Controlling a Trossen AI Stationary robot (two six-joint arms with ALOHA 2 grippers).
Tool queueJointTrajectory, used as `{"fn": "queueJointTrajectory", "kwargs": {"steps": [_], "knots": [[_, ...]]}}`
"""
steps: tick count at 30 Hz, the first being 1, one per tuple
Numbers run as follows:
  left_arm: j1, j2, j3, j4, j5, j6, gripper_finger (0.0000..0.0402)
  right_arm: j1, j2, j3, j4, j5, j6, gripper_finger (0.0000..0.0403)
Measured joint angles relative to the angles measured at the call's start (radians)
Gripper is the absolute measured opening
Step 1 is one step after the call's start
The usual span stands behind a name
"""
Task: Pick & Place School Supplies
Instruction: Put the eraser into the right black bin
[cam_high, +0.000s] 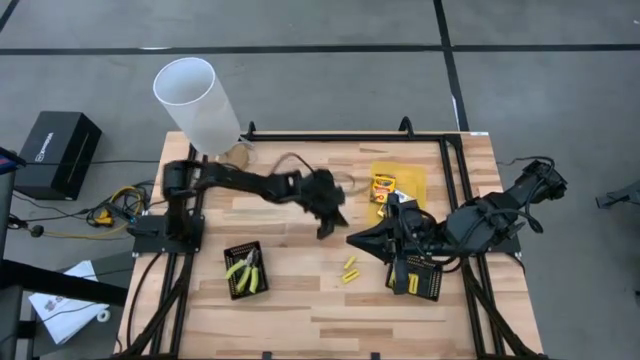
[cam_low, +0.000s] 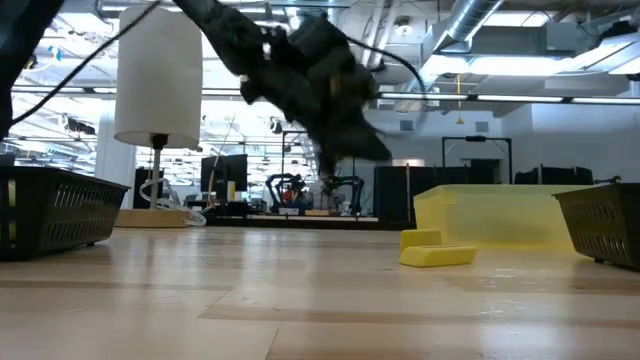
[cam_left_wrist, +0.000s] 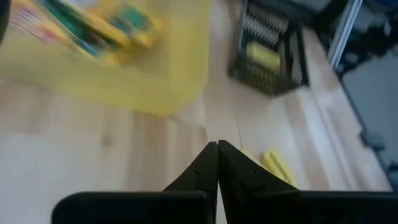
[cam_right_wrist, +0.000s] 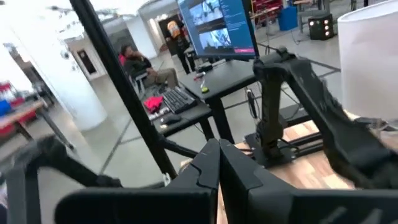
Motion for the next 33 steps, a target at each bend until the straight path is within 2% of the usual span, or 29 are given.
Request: {"fn": "queueJointTrajectory", "kwargs": {"steps": [5,10,15,21,25,27,33], "knots": [[0.057,-0.168,0.001,-0.082,0.002,-0.002,0.0001,-0.004,-0.02,0.0,-0.087,-0.03,-0.038,0.0],[0.079,-0.37,0.002,-0.121,0.007,-0.051,0.0001,-0.038,-0.025,0.0,-0.273,-0.086,-0.041,0.0],[0.045,-0.576,0.002,-0.129,0.009,-0.131,0.0001,-0.123,-0.016,0.0,-0.433,-0.279,-0.107,0.0],[-0.058,-0.772,0.002,-0.131,0.003,-0.204,0.0001,-0.262,0.002,-0.007,-0.643,-0.485,-0.306,0.0],[-0.159,-0.841,0.002,-0.138,-0.095,-0.24,0.0001,-0.383,0.005,-0.072,-0.715,-0.714,-0.405,0.0001],[-0.207,-0.857,0.002,-0.141,-0.154,-0.238,0.0001,-0.433,0.004,-0.106,-0.726,-0.791,-0.449,0.0008],[-0.263,-0.859,0.002,-0.154,-0.193,-0.236,0.0001,-0.534,0.003,-0.197,-0.724,-0.829,-0.566,0.006]]}}
